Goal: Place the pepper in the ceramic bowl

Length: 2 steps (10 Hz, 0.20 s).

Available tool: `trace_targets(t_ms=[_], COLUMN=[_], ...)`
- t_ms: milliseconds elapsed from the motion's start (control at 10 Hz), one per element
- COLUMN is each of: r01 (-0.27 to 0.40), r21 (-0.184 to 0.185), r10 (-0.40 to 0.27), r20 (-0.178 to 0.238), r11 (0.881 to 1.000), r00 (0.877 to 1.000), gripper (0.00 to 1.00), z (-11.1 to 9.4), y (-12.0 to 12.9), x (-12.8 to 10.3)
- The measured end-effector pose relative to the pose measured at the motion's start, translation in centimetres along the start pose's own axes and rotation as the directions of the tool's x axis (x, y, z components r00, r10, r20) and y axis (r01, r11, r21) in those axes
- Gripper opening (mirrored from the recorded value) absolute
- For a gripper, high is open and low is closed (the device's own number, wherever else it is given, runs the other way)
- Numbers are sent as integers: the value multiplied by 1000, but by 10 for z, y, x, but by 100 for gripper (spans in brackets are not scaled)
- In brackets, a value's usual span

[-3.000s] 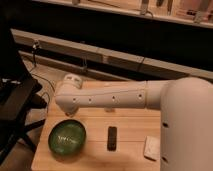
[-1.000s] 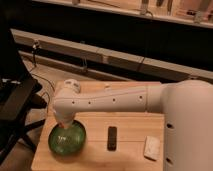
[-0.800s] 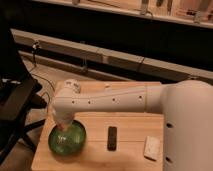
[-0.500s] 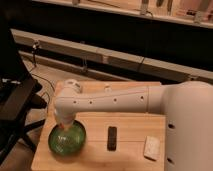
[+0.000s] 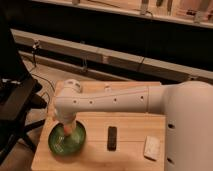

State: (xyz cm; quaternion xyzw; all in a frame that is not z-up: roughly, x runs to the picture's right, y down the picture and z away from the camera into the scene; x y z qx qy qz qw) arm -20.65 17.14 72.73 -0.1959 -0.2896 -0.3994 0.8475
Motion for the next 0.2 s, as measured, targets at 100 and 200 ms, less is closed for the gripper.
trace_targets(t_ms=[100,200], r01=[-3,3], r21=[1,-1], r10=[3,-3], r20=[0,1], r11=[1000,1000], r00=[1000,1000], gripper=[80,80], z=[0,1], y=[-1,-3], x=[3,4])
